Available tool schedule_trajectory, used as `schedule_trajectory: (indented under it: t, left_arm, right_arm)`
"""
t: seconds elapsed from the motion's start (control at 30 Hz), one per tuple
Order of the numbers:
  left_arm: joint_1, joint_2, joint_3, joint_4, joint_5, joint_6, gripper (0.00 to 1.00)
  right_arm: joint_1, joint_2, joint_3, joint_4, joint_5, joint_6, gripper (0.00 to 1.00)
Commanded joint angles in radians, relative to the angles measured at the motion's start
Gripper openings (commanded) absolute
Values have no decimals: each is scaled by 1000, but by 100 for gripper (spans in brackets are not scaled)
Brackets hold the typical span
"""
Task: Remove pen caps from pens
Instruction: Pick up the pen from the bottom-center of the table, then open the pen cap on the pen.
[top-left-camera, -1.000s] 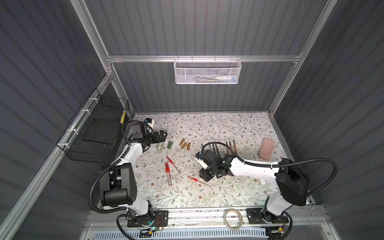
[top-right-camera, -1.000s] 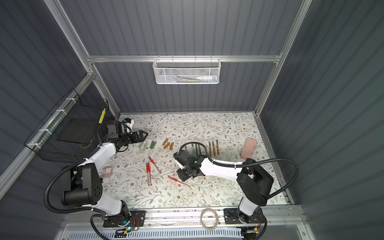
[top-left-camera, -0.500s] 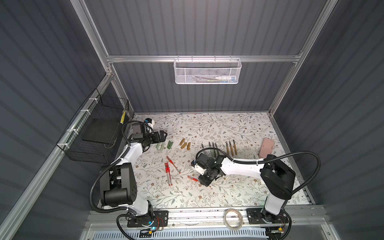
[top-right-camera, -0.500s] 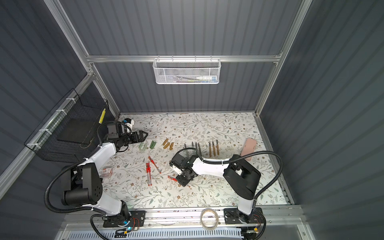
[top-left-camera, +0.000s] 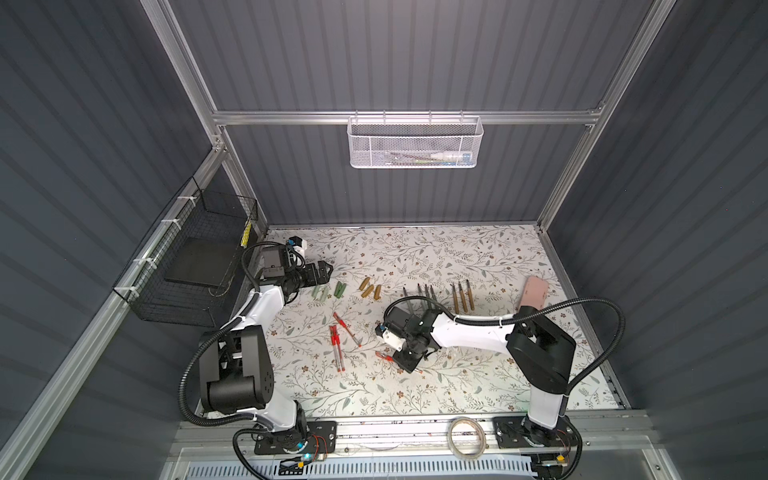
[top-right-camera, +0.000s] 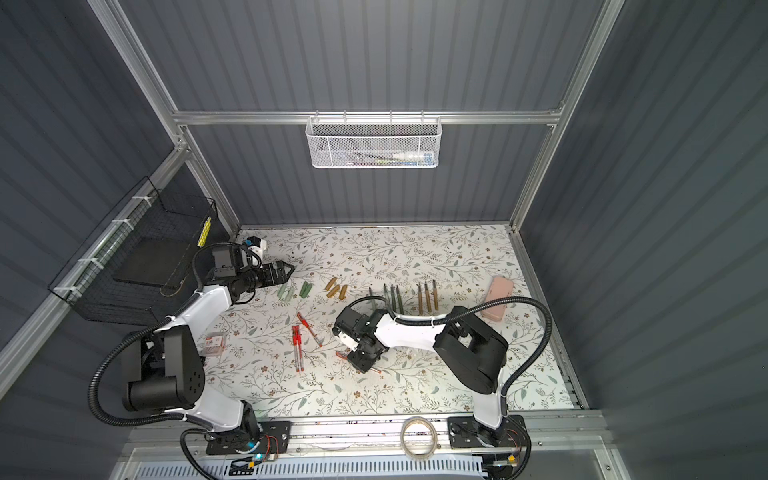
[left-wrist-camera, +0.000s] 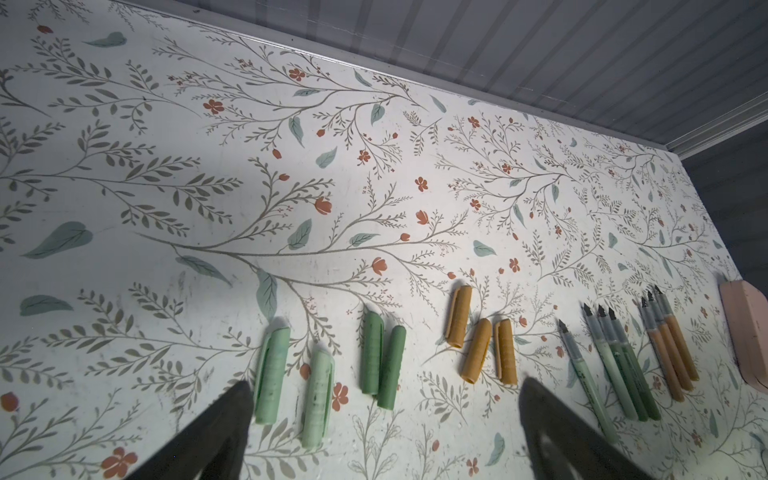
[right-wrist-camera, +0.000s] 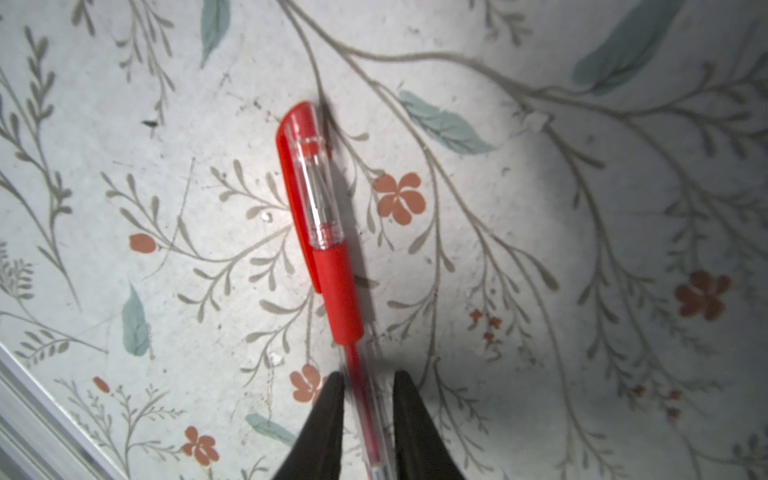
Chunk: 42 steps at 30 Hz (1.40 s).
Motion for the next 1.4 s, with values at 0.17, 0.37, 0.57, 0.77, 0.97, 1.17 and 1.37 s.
schedule_trajectory:
  t: [0.17,0.37,0.57,0.77,0.97,1.17,1.37]
  left_arm:
    - [8,-13,20,2,126,-17,100]
    - [3,-9,93,-23,221,-51,100]
    - [-54,41,254,-63,293,-73,100]
    - [-135,88,264,88,370,-241,100]
    - [-200,111,128,489,487,-533,100]
    - [-249,64,18,683,570,-589,100]
    - [-300,36,-19,636,563,-532,97]
  right_arm:
    - [-2,-4,-53,-11,88,-15,6]
    - [-47,-114,-127,58,87,23,0]
    - [-115,-281,-213,155,94,97,0]
    - [-198,-427,-237,229,113,198,0]
    - [-230,-476,-192,251,134,263,0]
    - [-231,-492,-138,269,155,298,0]
    - [-231,-492,-99,306,130,306,0]
